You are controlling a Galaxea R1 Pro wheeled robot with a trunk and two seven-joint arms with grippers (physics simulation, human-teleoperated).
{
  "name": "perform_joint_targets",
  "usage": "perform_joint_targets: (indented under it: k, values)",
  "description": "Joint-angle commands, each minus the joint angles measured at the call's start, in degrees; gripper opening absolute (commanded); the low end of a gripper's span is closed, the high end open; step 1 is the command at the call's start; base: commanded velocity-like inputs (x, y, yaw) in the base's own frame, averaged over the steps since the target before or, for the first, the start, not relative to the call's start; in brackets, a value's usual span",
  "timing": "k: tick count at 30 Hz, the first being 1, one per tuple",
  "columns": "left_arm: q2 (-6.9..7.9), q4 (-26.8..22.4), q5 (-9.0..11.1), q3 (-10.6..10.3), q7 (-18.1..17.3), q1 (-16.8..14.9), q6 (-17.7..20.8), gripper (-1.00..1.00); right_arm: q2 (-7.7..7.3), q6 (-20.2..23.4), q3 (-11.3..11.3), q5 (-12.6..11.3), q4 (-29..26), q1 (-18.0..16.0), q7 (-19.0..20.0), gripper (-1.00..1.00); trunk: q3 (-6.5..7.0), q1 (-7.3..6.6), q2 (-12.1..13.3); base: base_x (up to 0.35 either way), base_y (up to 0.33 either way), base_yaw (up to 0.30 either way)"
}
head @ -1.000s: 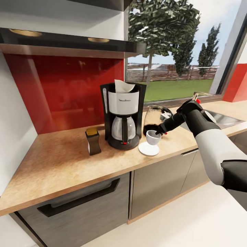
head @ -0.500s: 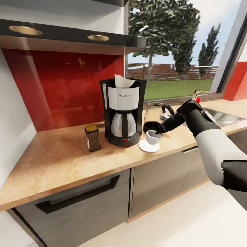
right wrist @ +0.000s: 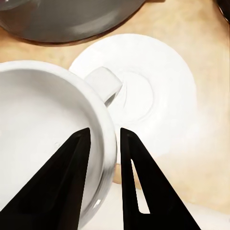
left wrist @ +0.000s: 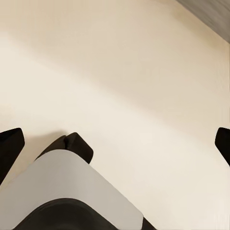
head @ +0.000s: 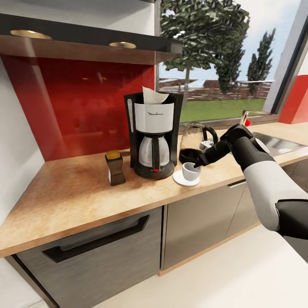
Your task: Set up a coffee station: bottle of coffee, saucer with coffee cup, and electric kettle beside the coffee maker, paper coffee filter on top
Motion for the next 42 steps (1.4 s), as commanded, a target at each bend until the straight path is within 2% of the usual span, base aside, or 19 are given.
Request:
perform_joint_targets:
  k: [1,4,8,20,42]
  values:
    - [-0.02,-0.05,0.30,0.17,-0.28,0.02,0.05,1.00,-0.03,0.51,0.15,0.47,-0.07,-0.04,0.61,-1.00,-0.05,0.00,-0.04,0.000,0.000,0.000]
    - [-0.02,-0.05,0.30,0.17,-0.28,0.02,0.05,1.00,-0.03,0.51,0.15,0.47,-0.05,-0.04,0.61,-1.00,-0.05,0.00,-0.04,0.000,0.000,0.000]
    - [-0.02,-0.05,0.30,0.17,-0.28,0.02,0.05,1.00,-0.03,0.51,0.15,0.47,-0.04,-0.04,0.57,-1.00,-0.77,0.88,-1.64,0.000,0.000,0.000]
    - [-0.02,-0.05,0.30,0.17,-0.28,0.02,-0.02,1.00,-0.03,0.51,0.15,0.47,-0.04,-0.04,0.59,-1.00,-0.77,0.88,-1.64,0.002,0.000,0.000]
    - [-0.02,-0.05,0.30,0.17,-0.28,0.02,-0.01,1.00,-0.03,0.51,0.15,0.47,-0.04,-0.04,0.52,-1.00,-0.77,0.88,-1.64,0.130,0.000,0.000]
